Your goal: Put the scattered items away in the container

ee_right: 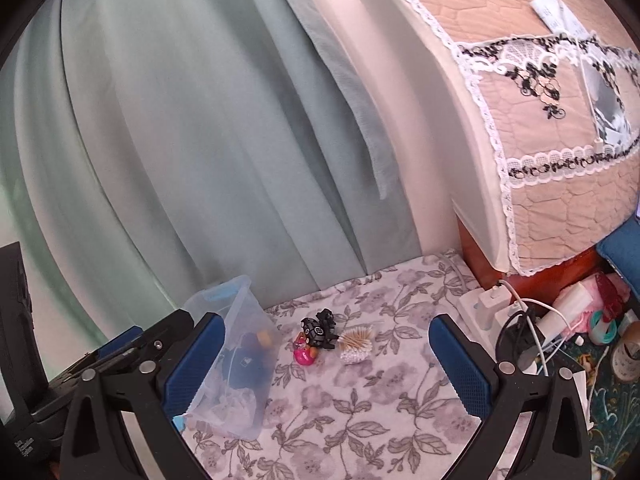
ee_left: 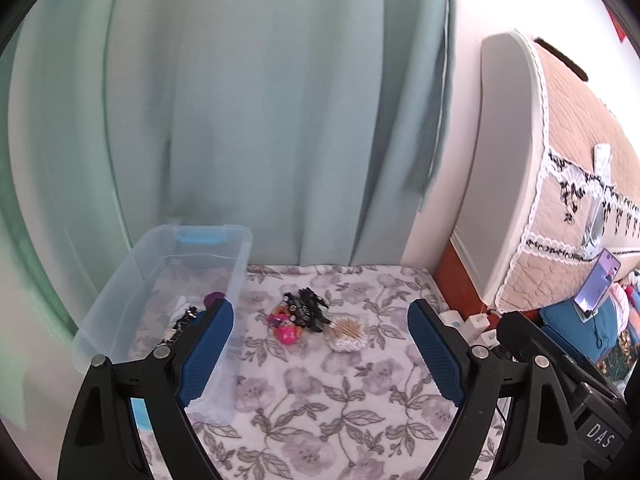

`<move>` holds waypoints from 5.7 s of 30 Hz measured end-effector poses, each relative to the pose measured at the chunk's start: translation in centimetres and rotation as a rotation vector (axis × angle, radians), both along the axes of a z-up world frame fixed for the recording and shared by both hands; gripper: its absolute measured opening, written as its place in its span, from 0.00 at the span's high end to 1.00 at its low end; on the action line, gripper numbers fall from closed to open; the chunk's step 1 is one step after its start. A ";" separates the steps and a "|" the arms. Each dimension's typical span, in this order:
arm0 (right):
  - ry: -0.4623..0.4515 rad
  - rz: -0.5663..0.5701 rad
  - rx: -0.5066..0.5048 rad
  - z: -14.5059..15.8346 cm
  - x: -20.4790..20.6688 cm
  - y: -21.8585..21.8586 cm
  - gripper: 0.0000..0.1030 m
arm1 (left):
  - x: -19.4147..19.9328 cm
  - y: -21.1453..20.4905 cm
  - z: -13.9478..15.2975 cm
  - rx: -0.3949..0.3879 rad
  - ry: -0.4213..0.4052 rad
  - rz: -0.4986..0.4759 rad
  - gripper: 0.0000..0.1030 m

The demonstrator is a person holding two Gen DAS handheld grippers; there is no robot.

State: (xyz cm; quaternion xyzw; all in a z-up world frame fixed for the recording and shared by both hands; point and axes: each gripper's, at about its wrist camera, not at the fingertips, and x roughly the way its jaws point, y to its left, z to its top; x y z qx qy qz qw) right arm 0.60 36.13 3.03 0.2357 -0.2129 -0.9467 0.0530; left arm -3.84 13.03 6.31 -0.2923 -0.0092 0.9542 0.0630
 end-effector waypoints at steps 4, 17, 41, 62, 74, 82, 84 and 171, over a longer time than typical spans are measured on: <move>-0.012 -0.005 -0.017 -0.8 0.0 1.1 0.00 | -0.3 1.2 -0.7 0.010 -0.022 -0.018 0.13; -0.092 0.025 -0.026 -4.7 -1.9 1.9 0.00 | -2.3 2.2 -4.6 0.026 -0.101 -0.003 0.13; -0.186 0.094 -0.006 -10.0 -7.2 0.8 0.00 | -7.8 0.1 -12.4 0.114 -0.179 0.005 0.01; -0.235 0.195 0.036 -13.9 -14.6 -0.4 0.22 | -13.8 -0.2 -18.5 0.110 -0.260 0.180 0.02; -0.313 0.222 0.020 -18.3 -17.8 -1.1 0.33 | -16.5 -1.8 -21.1 0.121 -0.265 0.277 0.13; -0.360 0.288 0.031 -20.3 -19.8 -3.2 0.33 | -17.8 -2.5 -22.5 0.124 -0.280 0.308 0.25; -0.368 0.298 0.033 -20.7 -20.1 -3.6 0.34 | -18.2 -2.7 -22.8 0.125 -0.284 0.315 0.27; -0.170 0.019 -0.130 -6.6 -2.9 0.5 0.69 | -5.2 -0.7 -7.1 0.168 -0.221 0.037 0.49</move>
